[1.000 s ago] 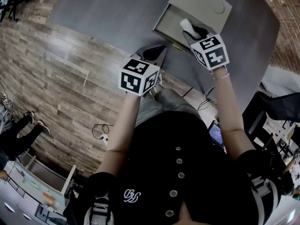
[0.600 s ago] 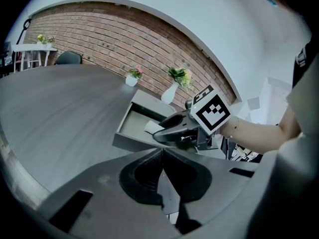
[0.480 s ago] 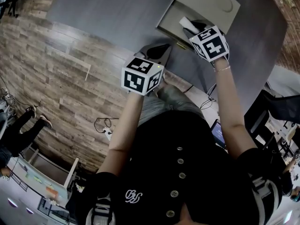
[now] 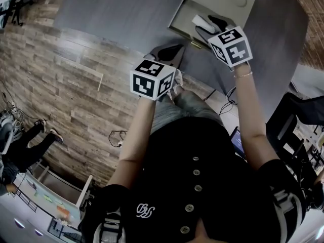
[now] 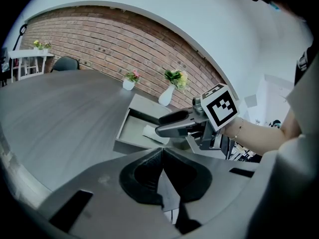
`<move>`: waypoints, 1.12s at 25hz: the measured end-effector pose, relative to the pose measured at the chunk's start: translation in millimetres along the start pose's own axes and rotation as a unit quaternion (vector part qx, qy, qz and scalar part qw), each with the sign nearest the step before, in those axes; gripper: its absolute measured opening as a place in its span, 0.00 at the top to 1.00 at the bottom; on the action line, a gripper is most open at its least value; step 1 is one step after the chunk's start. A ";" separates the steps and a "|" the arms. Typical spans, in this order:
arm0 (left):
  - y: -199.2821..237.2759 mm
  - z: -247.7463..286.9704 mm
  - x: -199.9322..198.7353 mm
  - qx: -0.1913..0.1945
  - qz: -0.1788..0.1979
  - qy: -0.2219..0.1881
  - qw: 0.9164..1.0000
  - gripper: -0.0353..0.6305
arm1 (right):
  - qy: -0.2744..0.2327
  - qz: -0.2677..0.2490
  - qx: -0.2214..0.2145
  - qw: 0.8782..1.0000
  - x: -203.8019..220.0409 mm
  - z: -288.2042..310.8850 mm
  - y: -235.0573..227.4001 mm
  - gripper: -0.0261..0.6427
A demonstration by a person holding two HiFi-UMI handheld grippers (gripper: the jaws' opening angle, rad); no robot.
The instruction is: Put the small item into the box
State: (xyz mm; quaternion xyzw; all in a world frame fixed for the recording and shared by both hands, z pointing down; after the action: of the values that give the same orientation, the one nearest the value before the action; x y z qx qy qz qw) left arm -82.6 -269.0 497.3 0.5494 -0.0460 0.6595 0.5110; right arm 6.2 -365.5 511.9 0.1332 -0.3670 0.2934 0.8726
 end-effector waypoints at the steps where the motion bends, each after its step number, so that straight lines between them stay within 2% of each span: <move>1: -0.4 -1.5 -2.0 0.001 0.005 -0.002 1.000 0.93 | -0.011 0.008 0.000 1.000 -2.6 -3.2 1.4 0.61; 6: -2.3 -14.8 -20.5 -0.003 0.026 -0.022 0.999 0.93 | -0.050 0.055 -0.007 0.997 -12.1 -22.1 10.1 0.62; 10: -6.9 -28.3 -41.5 -0.004 0.055 -0.039 0.998 0.93 | -0.095 0.071 0.013 0.993 -29.3 -49.2 16.3 0.71; 14: -16.8 -43.1 -60.6 -0.007 0.077 -0.057 0.995 0.93 | -0.153 0.096 0.021 0.983 -50.2 -82.3 30.1 0.80; 16: -21.5 -50.7 -70.6 -0.007 0.086 -0.070 0.994 0.93 | -0.181 0.092 0.028 0.979 -63.7 -98.0 38.6 0.84; 19: -31.0 -61.9 -83.3 -0.007 0.104 -0.086 0.991 0.93 | -0.229 0.075 0.046 0.970 -85.2 -123.5 53.9 0.96; 23: -48.0 -76.1 -93.4 -0.002 0.126 -0.104 0.987 0.93 | -0.280 0.061 0.060 0.956 -100.7 -152.0 77.1 0.96; 28: -61.6 -90.2 -98.7 0.007 0.138 -0.122 0.983 0.93 | -0.323 0.048 0.040 0.944 -107.5 -175.7 101.6 0.96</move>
State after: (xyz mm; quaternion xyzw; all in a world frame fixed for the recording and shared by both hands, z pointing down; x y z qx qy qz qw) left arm -111.5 -245.2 354.9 0.6173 -0.1787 0.6521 0.4022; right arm -17.0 -250.8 314.3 0.2383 -0.6231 0.2902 0.6861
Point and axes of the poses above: the fingertips, and each gripper's own axes: z forward along the fingers, y to its left, x out of its underside, the point moved 3 cm from there along -z, backward along the fingers, and after that the axes turned 7 degrees about -y, right-handed, at the moved point
